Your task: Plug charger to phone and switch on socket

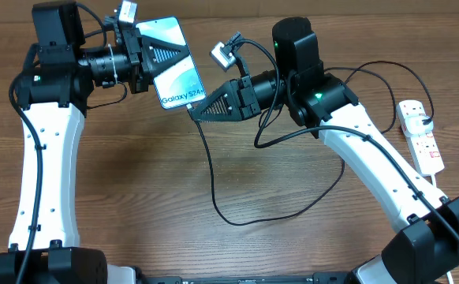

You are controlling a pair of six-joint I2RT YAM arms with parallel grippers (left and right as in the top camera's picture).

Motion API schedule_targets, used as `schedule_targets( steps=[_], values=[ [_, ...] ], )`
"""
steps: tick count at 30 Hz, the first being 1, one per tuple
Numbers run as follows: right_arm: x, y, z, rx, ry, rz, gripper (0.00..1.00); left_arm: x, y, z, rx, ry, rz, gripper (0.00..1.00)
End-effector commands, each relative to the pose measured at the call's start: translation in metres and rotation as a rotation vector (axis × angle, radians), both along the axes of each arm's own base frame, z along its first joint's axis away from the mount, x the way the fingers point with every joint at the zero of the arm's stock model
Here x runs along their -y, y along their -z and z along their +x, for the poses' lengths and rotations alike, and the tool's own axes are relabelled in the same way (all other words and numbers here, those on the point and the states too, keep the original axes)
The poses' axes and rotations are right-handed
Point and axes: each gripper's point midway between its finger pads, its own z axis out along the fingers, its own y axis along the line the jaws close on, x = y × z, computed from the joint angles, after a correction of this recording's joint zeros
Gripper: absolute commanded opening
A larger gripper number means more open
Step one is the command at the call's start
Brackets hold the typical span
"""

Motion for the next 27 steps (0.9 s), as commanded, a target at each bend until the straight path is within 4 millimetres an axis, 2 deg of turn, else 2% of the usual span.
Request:
schedule_targets(
  steps=[1,19,27],
  values=[
    [0.003,-0.008,0.005,0.028,0.026,0.008,0.04,0.009,-0.011,-0.011,0.001,0.040,-0.026,0.04],
    [0.002,-0.008,0.006,0.022,0.035,0.003,0.04,0.015,-0.010,-0.012,0.012,0.055,-0.018,0.04],
    [-0.003,-0.002,0.021,-0.033,0.134,-0.049,0.04,0.015,-0.010,-0.013,0.035,0.060,-0.011,0.04]
  ],
)
